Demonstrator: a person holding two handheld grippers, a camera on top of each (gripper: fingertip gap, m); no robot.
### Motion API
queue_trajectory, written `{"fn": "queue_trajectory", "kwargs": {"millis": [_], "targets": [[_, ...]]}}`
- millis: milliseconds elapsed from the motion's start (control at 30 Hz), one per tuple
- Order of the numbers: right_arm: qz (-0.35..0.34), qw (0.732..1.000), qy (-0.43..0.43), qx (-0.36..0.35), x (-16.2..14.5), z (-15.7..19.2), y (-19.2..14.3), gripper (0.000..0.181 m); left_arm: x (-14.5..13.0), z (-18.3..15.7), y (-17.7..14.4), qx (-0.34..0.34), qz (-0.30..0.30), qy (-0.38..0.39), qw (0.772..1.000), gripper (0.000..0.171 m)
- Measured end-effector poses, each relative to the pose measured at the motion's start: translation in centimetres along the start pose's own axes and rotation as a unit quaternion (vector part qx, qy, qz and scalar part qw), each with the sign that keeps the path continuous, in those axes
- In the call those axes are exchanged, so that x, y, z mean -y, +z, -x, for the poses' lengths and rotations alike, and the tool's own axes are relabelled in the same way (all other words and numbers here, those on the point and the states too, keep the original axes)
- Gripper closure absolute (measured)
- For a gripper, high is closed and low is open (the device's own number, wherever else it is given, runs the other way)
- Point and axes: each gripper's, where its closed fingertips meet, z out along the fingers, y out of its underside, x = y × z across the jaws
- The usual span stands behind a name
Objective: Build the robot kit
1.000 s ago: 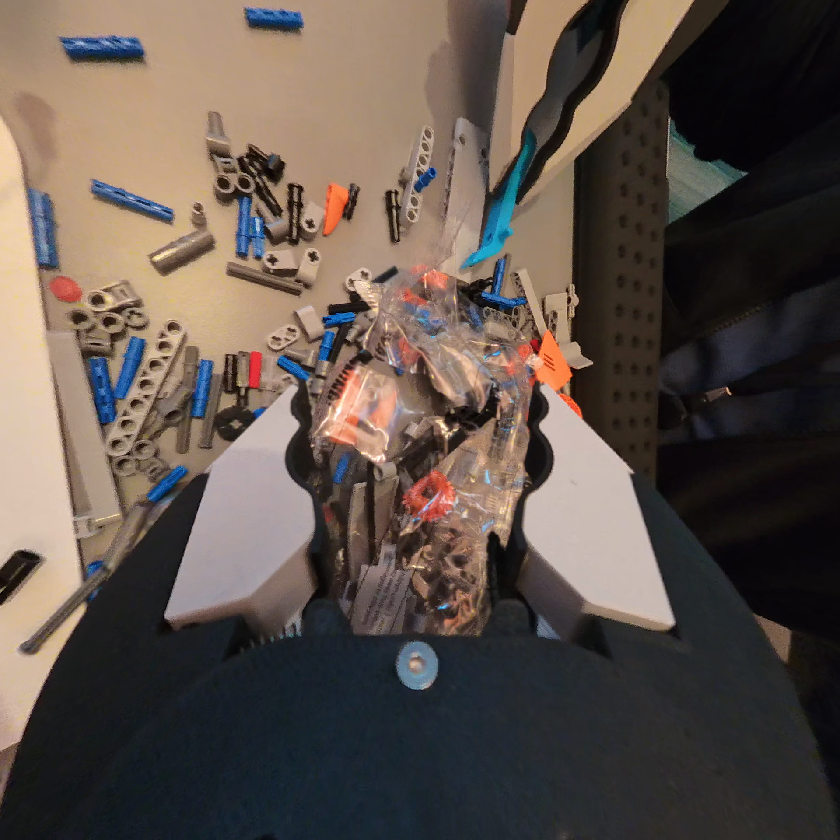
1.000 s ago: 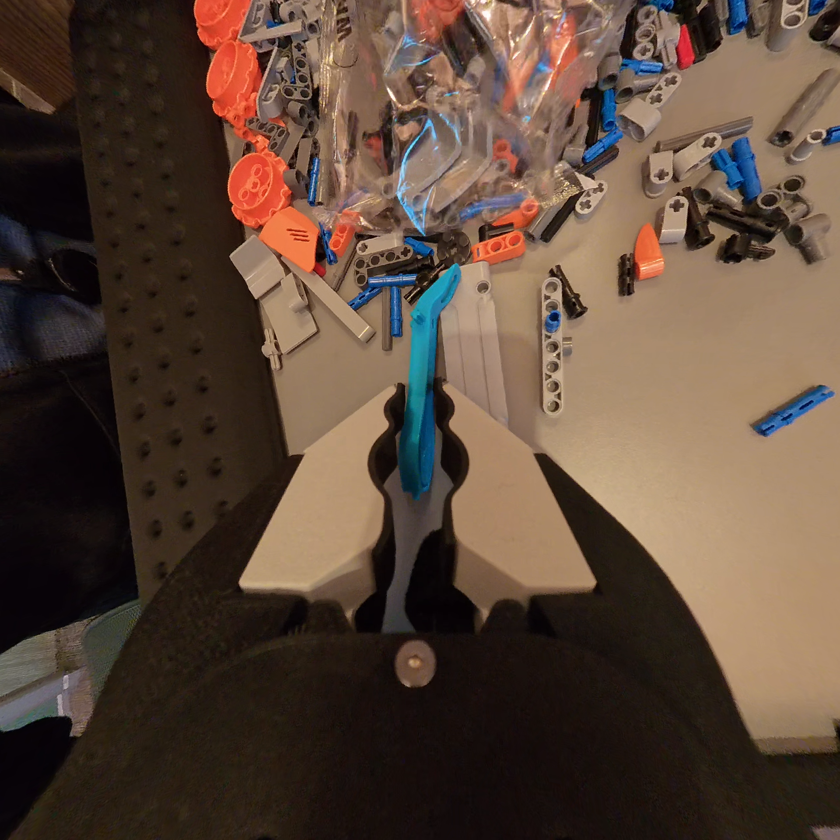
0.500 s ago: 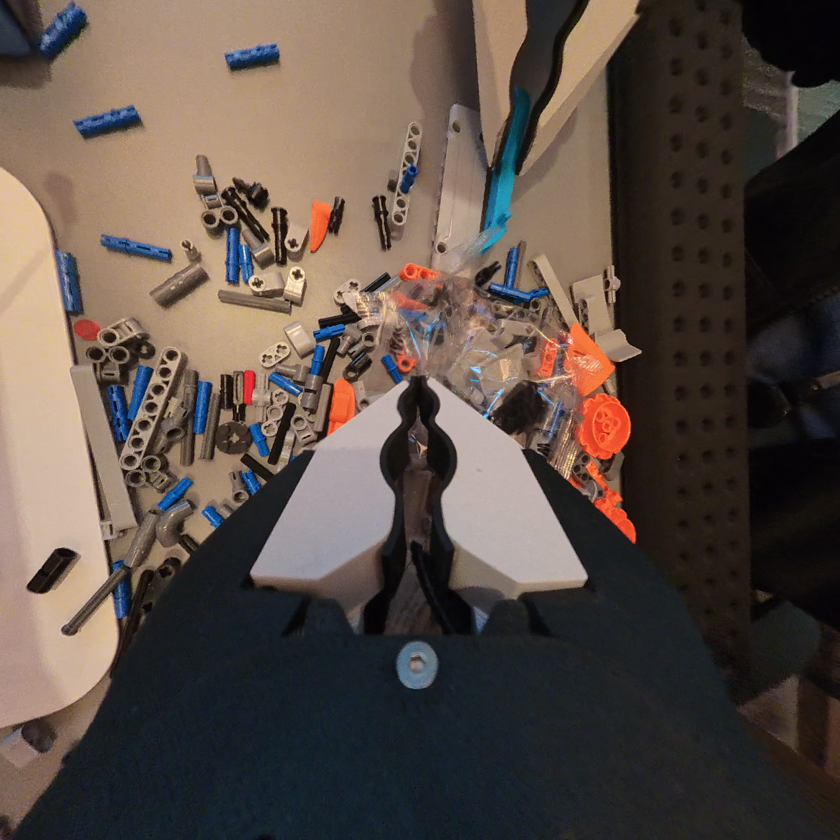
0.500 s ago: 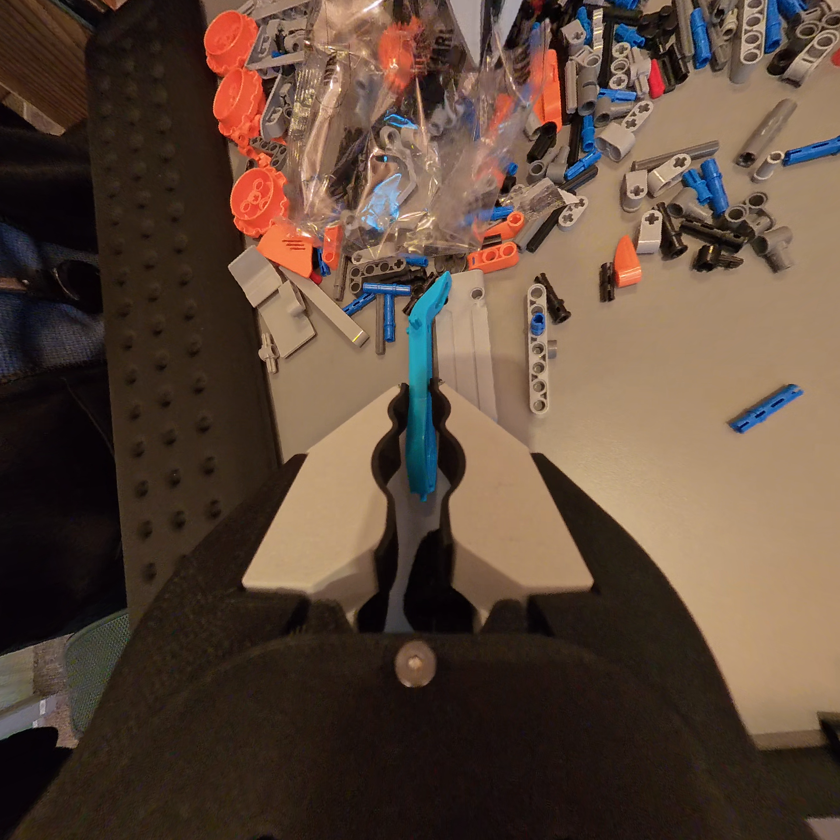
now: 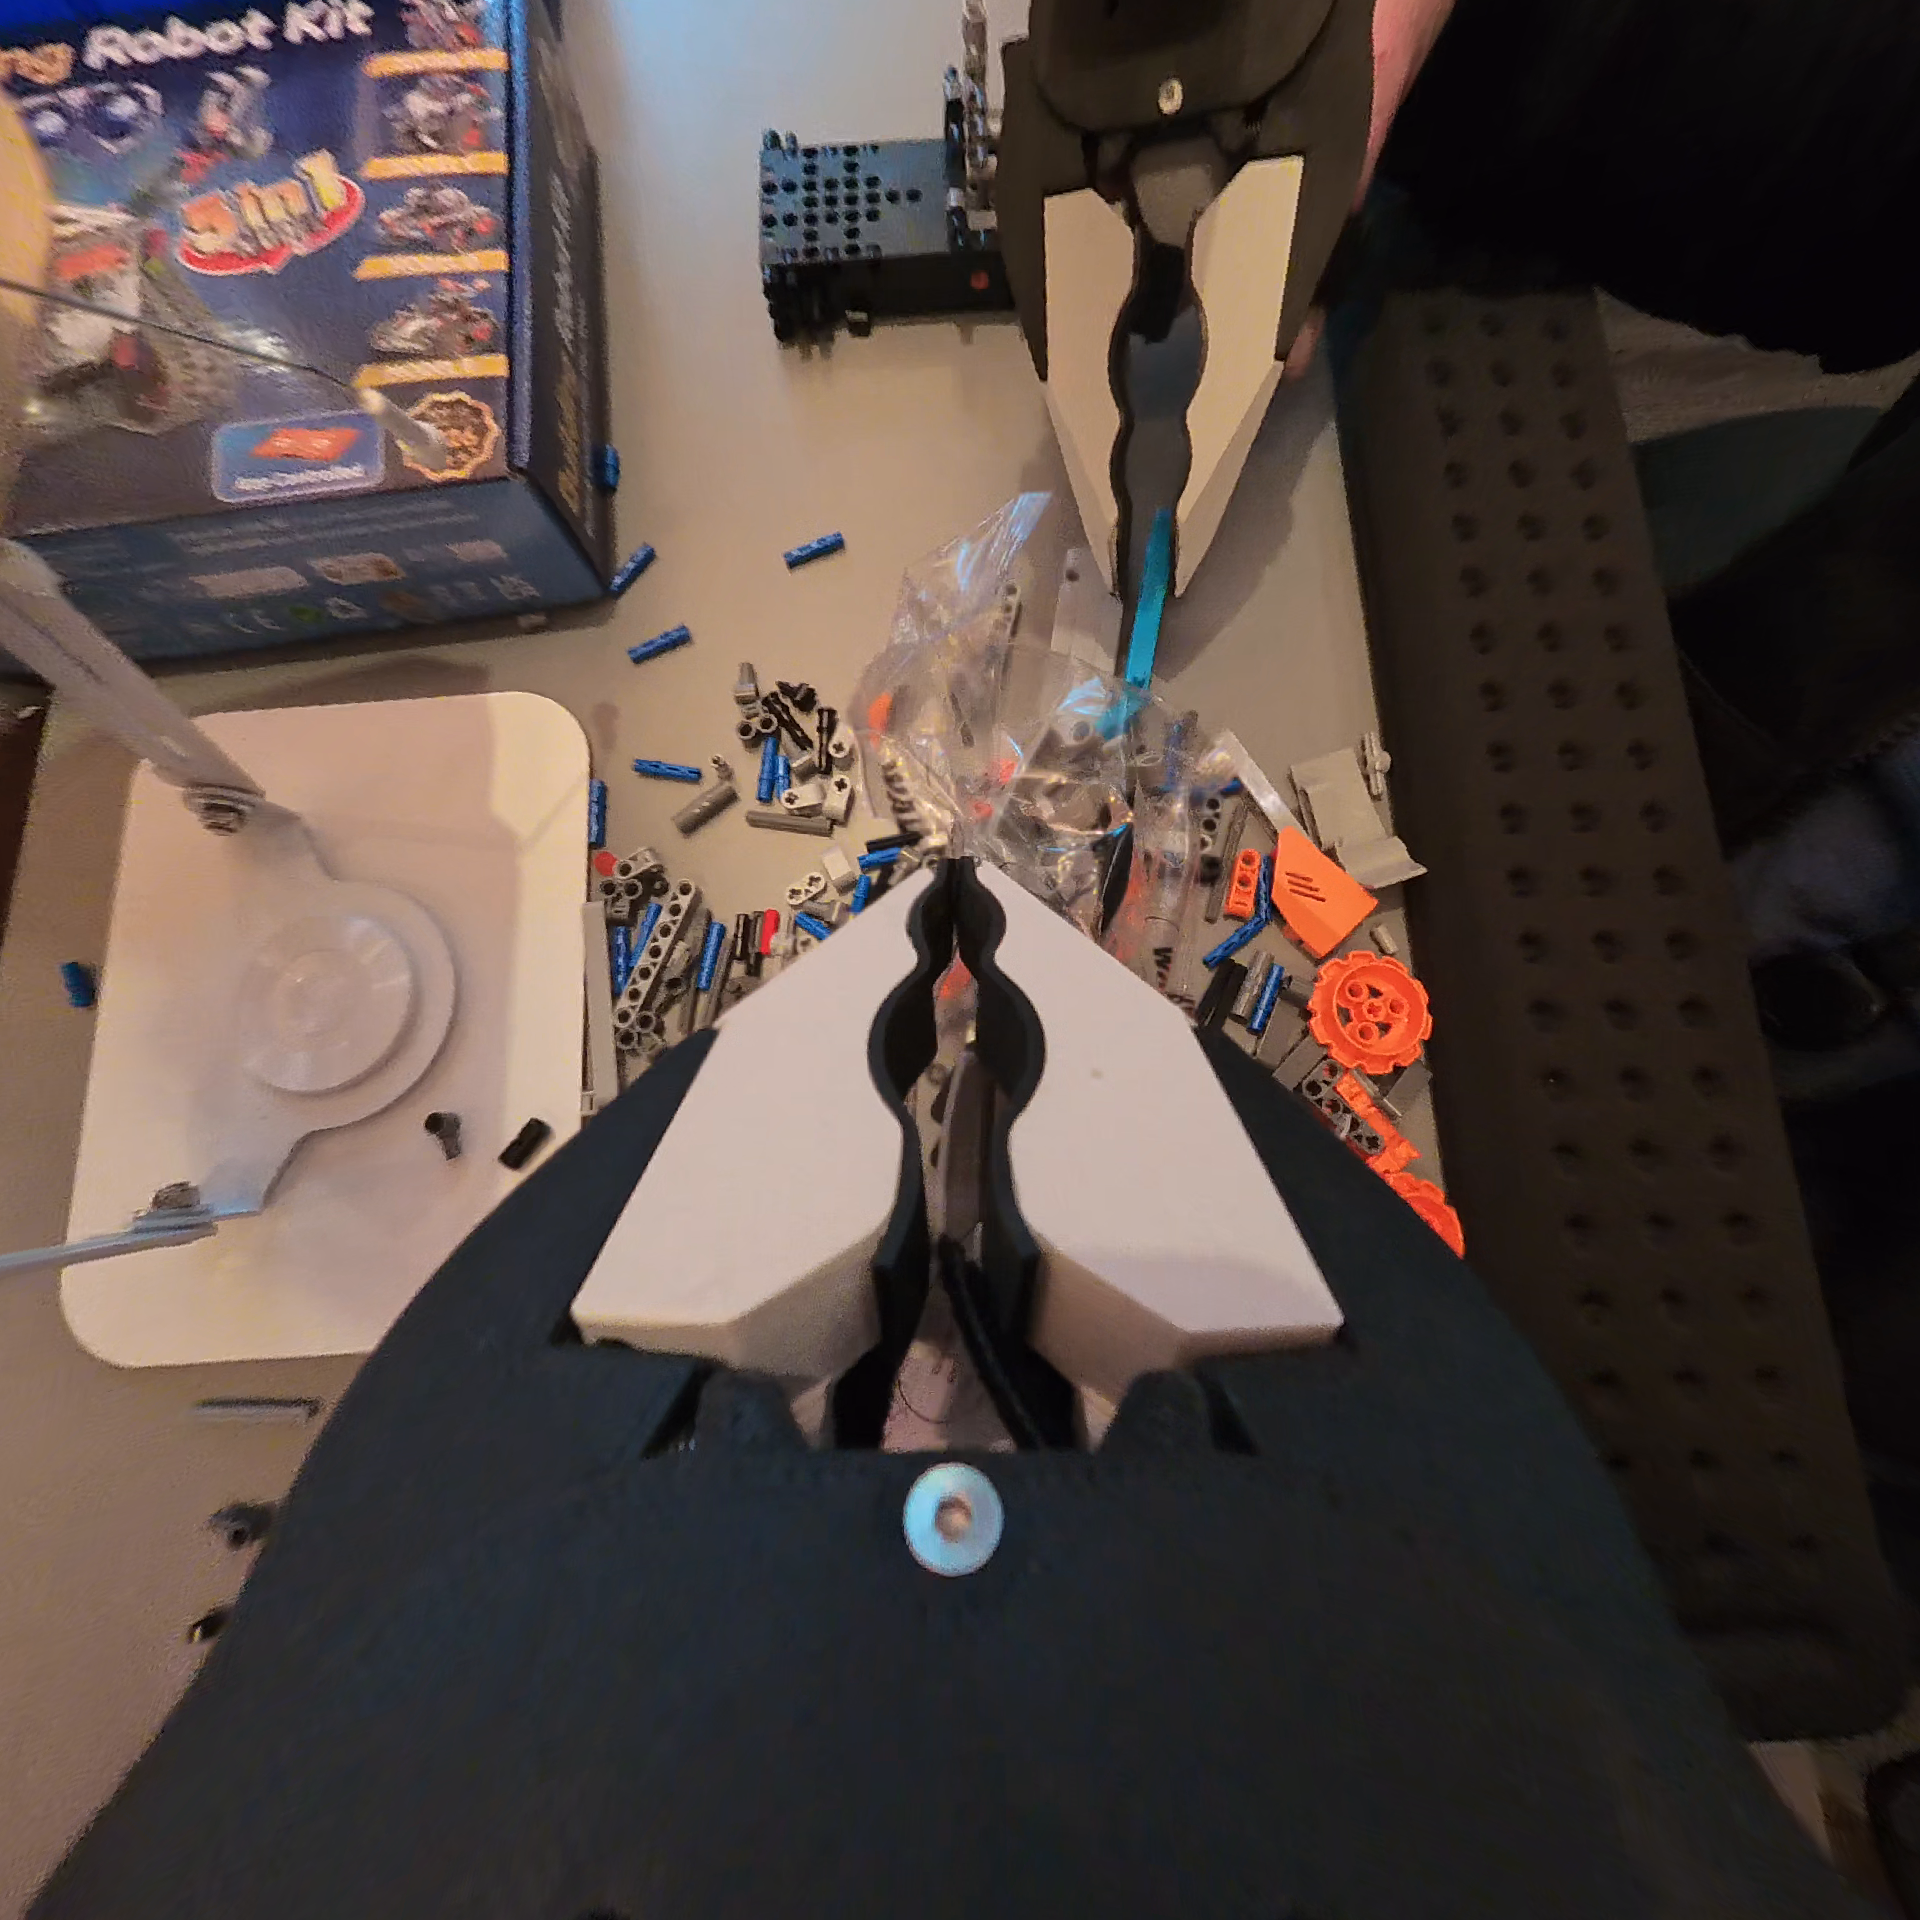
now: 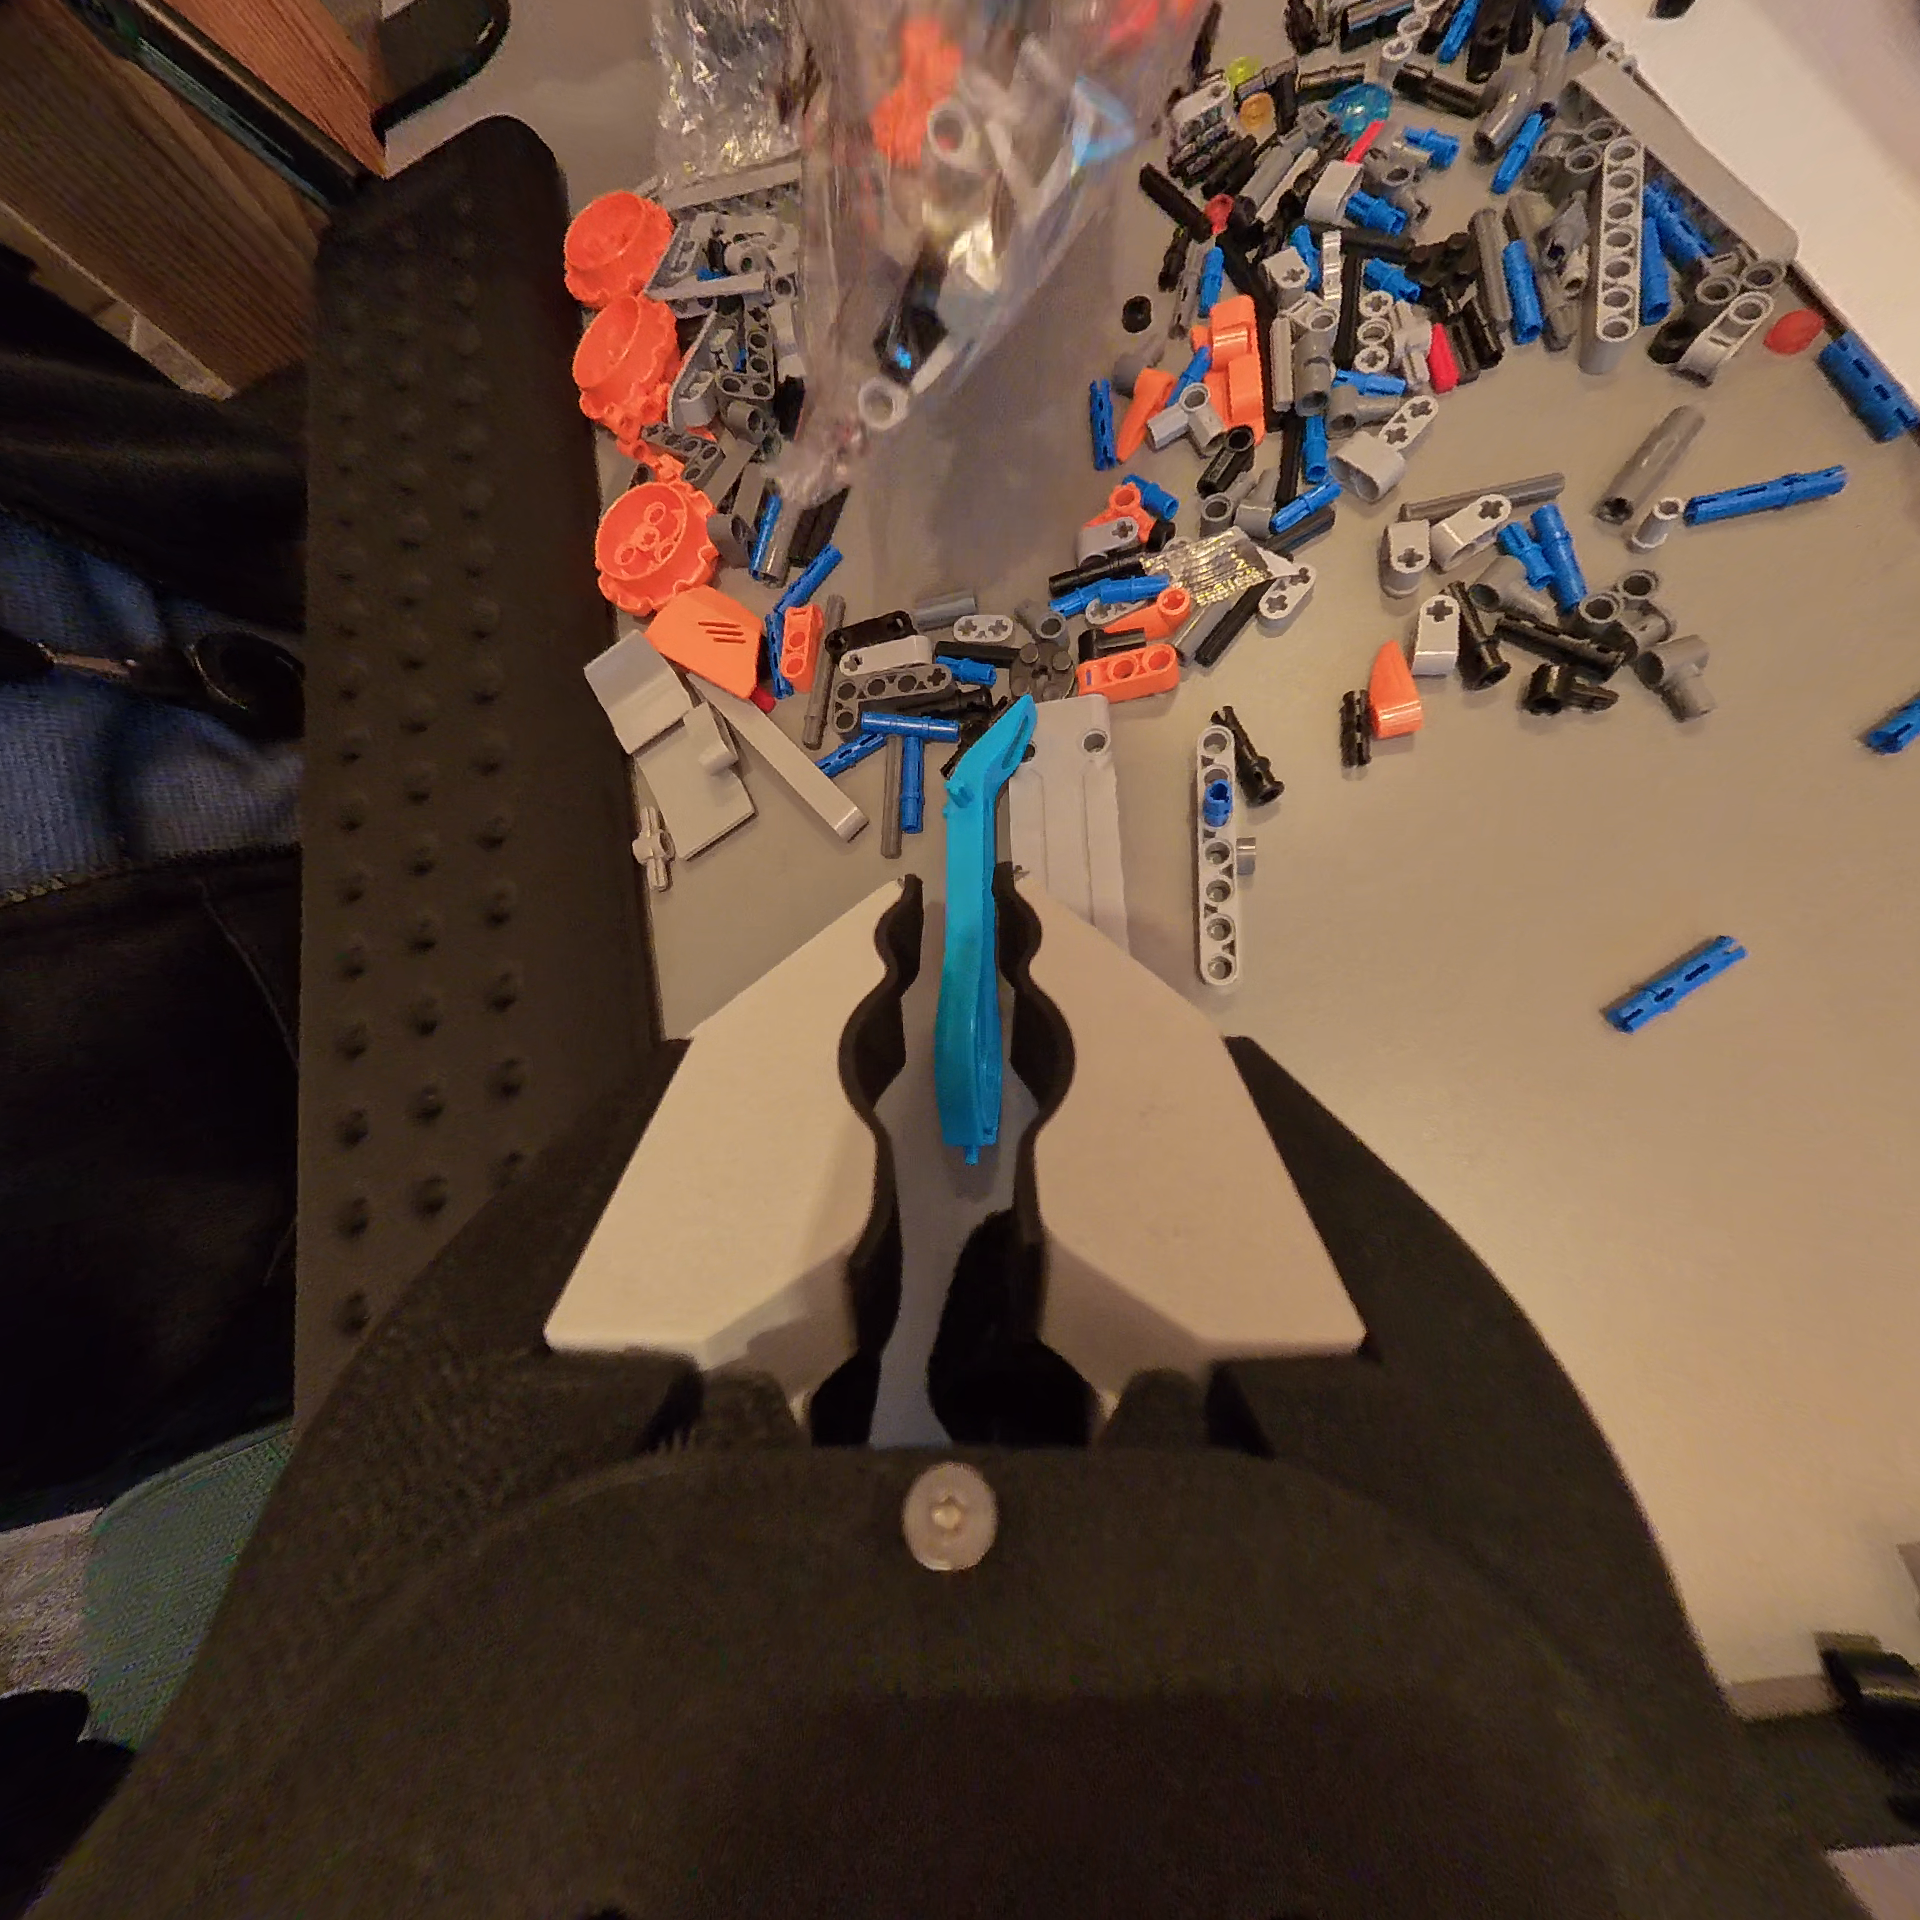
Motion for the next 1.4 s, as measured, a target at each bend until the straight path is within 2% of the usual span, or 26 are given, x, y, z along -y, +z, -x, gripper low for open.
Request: {"fn": "queue_trajectory", "kwargs": {"millis": [233,500,733,933,1167,1300,1400], "targets": [[-0.011,1.000,-0.004,-0.002,0.2,0.0,-0.3,0.169,1.4,1.2,-2.4,0.052,-0.016,0.004,0.999,0.171],[-0.029,0.999,-0.009,-0.014,0.7,-0.2,-0.7,0.168,4.0,2.8,-5.6,0.109,-0.064,0.008,0.992,0.171],[-0.100,0.992,-0.056,-0.062,5.8,0.8,-1.5,0.159,4.8,4.1,-7.7,0.155,-0.104,-0.018,0.982,0.171],[-0.090,0.992,-0.073,-0.043,6.7,2.2,0.3,0.159,3.3,4.5,-11.2,0.189,-0.110,-0.056,0.974,0.171],[-0.080,0.994,-0.065,-0.035,6.1,2.0,1.0,0.159,1.0,4.4,-14.9,0.223,-0.107,-0.097,0.964,0.171],[-0.075,0.994,-0.072,-0.034,6.2,2.3,1.3,0.160,-0.8,2.6,-14.4,0.213,-0.096,-0.085,0.969,0.171],[-0.074,0.994,-0.071,-0.033,6.0,2.2,1.3,0.160,-3.7,1.7,-13.4,0.234,-0.064,-0.071,0.968,0.171]]}}
